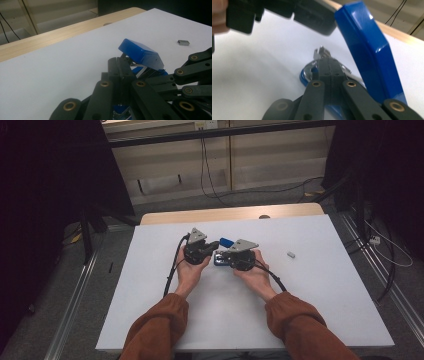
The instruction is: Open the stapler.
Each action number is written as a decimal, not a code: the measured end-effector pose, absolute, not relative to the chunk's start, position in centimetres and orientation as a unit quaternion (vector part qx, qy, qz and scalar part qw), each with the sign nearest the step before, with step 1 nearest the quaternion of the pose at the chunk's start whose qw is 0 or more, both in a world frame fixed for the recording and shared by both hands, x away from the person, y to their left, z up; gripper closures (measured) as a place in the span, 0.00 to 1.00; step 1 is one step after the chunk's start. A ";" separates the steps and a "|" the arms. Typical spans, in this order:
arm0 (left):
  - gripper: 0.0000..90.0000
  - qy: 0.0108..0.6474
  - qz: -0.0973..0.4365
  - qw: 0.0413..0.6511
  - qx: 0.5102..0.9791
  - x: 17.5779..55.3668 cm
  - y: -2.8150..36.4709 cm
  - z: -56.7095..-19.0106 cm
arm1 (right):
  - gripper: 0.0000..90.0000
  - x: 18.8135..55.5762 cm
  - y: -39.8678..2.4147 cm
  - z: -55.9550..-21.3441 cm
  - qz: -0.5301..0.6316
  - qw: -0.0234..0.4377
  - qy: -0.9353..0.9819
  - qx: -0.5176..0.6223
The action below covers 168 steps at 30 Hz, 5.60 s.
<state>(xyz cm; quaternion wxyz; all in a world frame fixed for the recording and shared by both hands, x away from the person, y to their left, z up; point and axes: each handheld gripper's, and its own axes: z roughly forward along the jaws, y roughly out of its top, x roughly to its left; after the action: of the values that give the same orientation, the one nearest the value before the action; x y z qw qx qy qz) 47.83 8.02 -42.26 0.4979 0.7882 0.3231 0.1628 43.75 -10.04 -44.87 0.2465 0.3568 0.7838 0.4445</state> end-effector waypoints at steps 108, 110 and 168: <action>1.00 0.320 0.149 0.468 0.811 48.2 8.3 -45.1 | 1.00 44.2 -9.6 -44.1 0.477 0.294 0.728 0.394; 1.00 0.318 0.150 0.467 0.811 48.2 8.3 -45.1 | 1.00 44.2 -9.6 -44.1 0.477 0.294 0.728 0.395; 1.00 0.315 0.151 0.469 0.811 48.2 8.4 -45.1 | 1.00 43.8 -10.9 -43.4 0.483 0.325 0.697 0.419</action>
<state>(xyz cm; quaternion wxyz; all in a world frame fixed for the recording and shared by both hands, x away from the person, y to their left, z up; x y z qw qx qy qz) 48.22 8.36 -45.14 0.4690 0.8113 0.3150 0.1505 43.77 -10.86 -43.40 0.3254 0.4190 0.6965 0.4831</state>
